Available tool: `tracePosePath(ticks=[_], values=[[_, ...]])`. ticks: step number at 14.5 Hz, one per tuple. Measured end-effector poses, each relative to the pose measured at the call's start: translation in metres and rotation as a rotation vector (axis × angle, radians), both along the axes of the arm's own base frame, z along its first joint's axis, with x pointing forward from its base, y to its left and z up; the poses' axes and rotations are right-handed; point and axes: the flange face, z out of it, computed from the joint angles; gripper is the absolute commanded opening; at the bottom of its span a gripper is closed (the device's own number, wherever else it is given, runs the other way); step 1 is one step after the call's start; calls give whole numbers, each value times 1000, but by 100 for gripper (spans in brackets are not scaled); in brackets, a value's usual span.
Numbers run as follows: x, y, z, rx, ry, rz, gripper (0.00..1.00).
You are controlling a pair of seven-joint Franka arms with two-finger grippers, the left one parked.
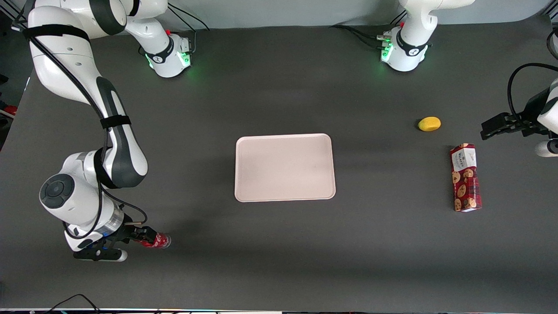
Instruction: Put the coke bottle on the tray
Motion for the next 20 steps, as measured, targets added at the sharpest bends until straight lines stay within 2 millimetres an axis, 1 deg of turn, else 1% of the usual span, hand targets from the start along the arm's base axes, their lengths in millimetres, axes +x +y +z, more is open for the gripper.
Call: tracePosePath(ticks=[1, 2, 8, 10, 12, 13, 15, 17, 18, 20], values=[[0, -1, -1, 0, 1, -1, 15], [0, -1, -1, 0, 2, -2, 0], [-1, 1, -1, 1, 4, 1, 0], [-4, 2, 3, -1, 28, 2, 0], [-11, 3, 36, -7, 75, 3, 0], [-16, 3, 58, -10, 96, 4, 0], [-33, 4, 111, -15, 134, 10, 0], [-56, 8, 166, -26, 170, 27, 0], [-68, 13, 194, -28, 190, 38, 0], [-93, 31, 243, -24, 229, 67, 0]])
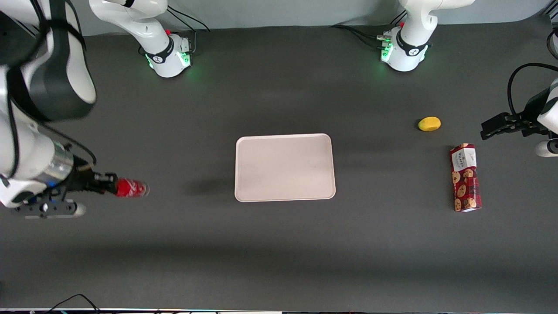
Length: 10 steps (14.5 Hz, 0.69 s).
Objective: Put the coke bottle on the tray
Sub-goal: 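Carry the held bottle over the pink tray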
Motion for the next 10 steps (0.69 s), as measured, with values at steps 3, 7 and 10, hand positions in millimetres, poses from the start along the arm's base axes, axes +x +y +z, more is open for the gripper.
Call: tracePosePath(ticks=[3, 7, 10], values=[[-32, 54, 50, 37, 3, -41, 0], [-70, 159, 52, 96, 44, -213, 0], [-74, 216, 4, 113, 78, -332, 0]])
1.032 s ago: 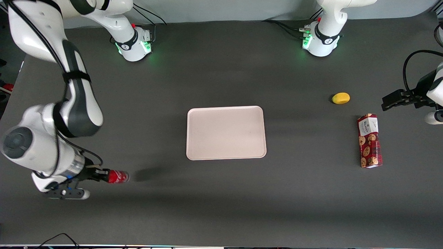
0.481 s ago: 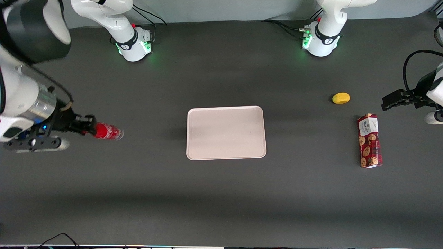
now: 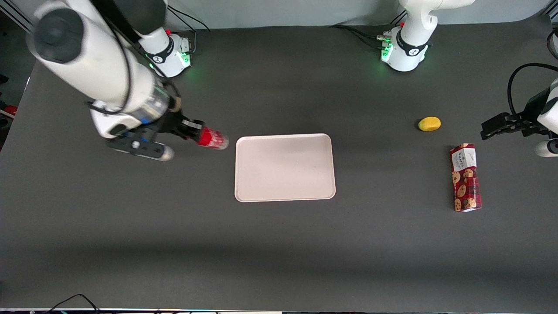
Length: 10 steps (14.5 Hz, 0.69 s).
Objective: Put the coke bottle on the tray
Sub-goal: 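Carry the held bottle over the pink tray, then set the bottle upright on the tray and open the right gripper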
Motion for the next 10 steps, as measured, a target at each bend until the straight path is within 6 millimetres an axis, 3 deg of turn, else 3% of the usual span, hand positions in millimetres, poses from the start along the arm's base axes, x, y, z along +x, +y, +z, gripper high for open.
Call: tracePosePath(ticks=[5, 7, 10], values=[[6, 49, -142, -73, -36, -91, 0], [5, 56, -177, -104, -49, -118, 0], [0, 64, -207, -104, -55, -130, 0]])
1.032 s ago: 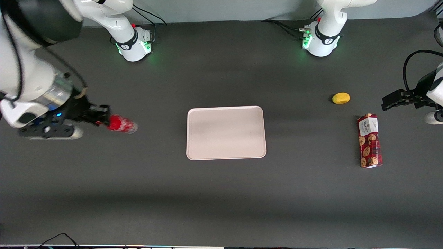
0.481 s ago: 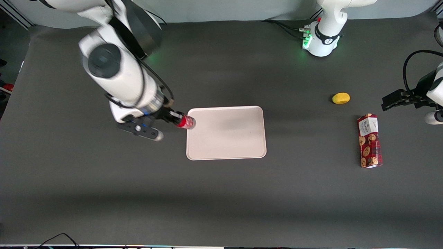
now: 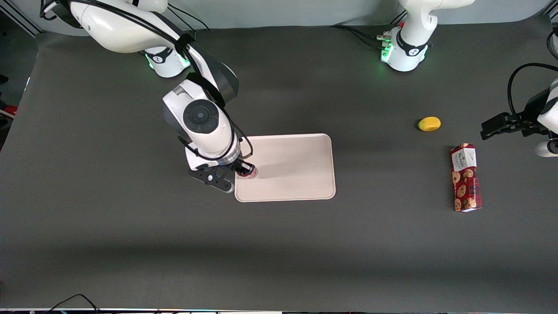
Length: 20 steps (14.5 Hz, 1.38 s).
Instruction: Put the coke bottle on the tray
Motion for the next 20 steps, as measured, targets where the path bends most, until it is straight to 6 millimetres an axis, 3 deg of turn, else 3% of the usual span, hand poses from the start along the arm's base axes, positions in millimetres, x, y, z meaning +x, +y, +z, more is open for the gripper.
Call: tracePosePath(ticks=[3, 4, 5, 9, 12, 14, 17, 20], values=[[-9, 3, -23, -17, -13, -8, 0], [-12, 3, -29, -27, -10, -11, 42], [-14, 3, -32, -34, -11, -15, 99], [-14, 5, -29, -37, -33, -25, 100], [-12, 5, 12, -30, -81, -32, 100], [-12, -4, 61, -70, -94, -38, 100], [-18, -31, 154, -112, -91, 20, 100], [-32, -90, 235, -149, -49, 123, 100]])
